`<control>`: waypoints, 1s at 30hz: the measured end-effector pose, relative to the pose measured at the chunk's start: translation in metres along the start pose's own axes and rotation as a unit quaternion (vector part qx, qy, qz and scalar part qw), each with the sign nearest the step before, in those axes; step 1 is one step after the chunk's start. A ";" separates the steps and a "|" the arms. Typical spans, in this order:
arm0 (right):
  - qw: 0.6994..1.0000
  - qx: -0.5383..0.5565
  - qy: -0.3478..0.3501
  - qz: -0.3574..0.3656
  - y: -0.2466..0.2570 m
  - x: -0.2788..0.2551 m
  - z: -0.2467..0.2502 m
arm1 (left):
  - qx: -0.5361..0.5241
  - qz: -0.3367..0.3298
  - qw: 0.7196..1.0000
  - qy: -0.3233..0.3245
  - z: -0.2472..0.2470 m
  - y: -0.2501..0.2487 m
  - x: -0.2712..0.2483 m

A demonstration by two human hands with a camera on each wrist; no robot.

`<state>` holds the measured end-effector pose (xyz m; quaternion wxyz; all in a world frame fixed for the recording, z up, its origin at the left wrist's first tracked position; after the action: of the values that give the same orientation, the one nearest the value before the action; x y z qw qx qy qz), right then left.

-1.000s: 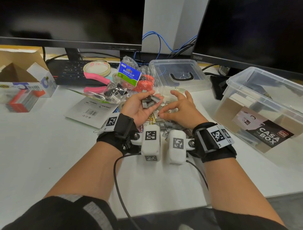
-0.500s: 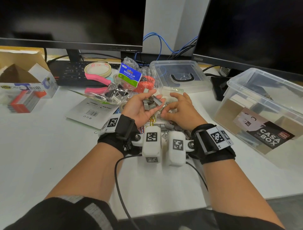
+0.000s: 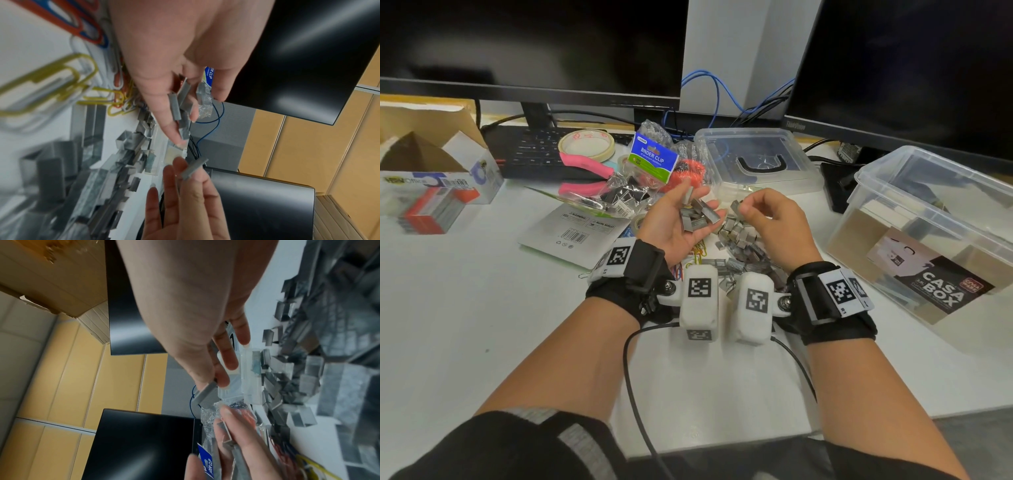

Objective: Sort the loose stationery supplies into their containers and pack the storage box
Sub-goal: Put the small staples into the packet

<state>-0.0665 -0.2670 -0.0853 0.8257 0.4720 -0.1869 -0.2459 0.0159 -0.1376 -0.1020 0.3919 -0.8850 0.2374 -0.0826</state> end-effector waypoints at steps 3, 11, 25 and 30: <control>0.999 0.034 -0.019 0.035 0.004 -0.002 0.002 | -0.004 0.013 1.000 -0.012 0.001 0.001 0.001; 0.995 0.060 -0.001 0.081 0.015 -0.008 -0.001 | -0.014 0.073 0.997 0.019 -0.006 0.006 -0.006; 0.994 0.079 0.026 0.066 0.017 -0.012 -0.004 | -0.021 0.070 0.996 0.042 -0.007 0.007 -0.007; 0.999 0.011 0.009 0.034 0.006 -0.004 -0.005 | -0.050 0.026 0.998 -0.005 -0.002 0.002 0.000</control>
<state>-0.0654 -0.2589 -0.0823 0.8302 0.4763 -0.1977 -0.2116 0.0146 -0.1396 -0.1022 0.3500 -0.8975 0.2623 -0.0559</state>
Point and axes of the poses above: each hand's wrist, its own x-axis towards the middle knuckle, its own z-axis out of the back of the hand, y = z × x, the point moved 3 cm from there along x, towards the middle knuckle, and after that the axes turned 15 degrees about -z, right-handed, at the moved point
